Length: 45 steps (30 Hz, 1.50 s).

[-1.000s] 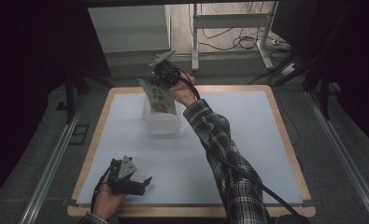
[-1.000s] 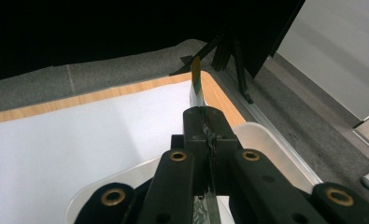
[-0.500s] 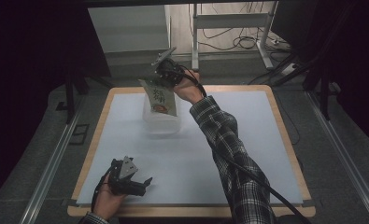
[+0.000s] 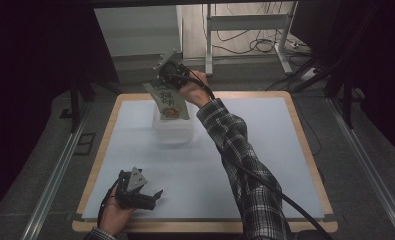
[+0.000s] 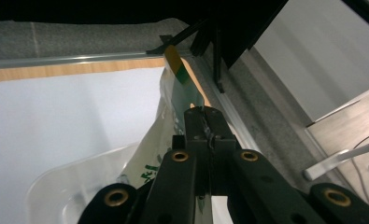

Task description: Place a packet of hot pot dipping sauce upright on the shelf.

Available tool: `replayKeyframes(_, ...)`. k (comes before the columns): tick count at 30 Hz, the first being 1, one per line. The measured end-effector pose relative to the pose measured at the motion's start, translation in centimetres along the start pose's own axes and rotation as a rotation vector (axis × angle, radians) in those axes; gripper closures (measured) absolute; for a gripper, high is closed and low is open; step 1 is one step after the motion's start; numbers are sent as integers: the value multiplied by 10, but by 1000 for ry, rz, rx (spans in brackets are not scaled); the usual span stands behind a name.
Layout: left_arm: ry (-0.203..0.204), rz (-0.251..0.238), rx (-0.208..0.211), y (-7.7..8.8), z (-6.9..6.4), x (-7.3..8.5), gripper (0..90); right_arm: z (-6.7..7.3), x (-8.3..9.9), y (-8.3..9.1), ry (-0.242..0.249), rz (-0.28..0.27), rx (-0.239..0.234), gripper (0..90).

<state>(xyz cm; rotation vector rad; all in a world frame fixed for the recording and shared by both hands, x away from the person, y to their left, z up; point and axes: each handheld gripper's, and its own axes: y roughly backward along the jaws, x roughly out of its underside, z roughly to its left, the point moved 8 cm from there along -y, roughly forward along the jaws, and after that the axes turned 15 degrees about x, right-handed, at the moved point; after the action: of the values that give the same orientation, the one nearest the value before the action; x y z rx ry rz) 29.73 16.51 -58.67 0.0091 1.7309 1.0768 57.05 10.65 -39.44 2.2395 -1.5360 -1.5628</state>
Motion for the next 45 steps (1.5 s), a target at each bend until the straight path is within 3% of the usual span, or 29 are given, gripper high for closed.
replayKeyframes(7, 10, 1, 6, 1, 0, 2, 1, 3, -7, -9, 14, -18, 15, 893)
replayKeyframes(13, -2, 9, 0, 1, -1, 2, 1, 3, -2, -5, 18, -10, 0, 892)
replayKeyframes(18, -4, 12, 3, 0, -3, 2, 1, -2, 7, 2, 6, -2, -9, 890)
replayKeyframes(23, -7, 16, 5, 0, -2, 2, 2, -14, 20, 6, 15, 16, 15, 891)
replayKeyframes(28, -9, 17, 5, 0, -2, 2, 2, -22, 22, 8, 35, 19, 53, 891)
replayKeyframes(36, -8, 17, 8, 0, -2, 3, 2, -7, 6, -5, 113, -15, 86, 891)
replayKeyframes(40, -3, 14, 8, 0, -2, 3, 3, 3, 2, -10, 119, -19, 81, 890)
replayKeyframes(45, -9, 18, 9, 0, -3, 3, 3, 0, 9, -10, 120, -19, 77, 889)
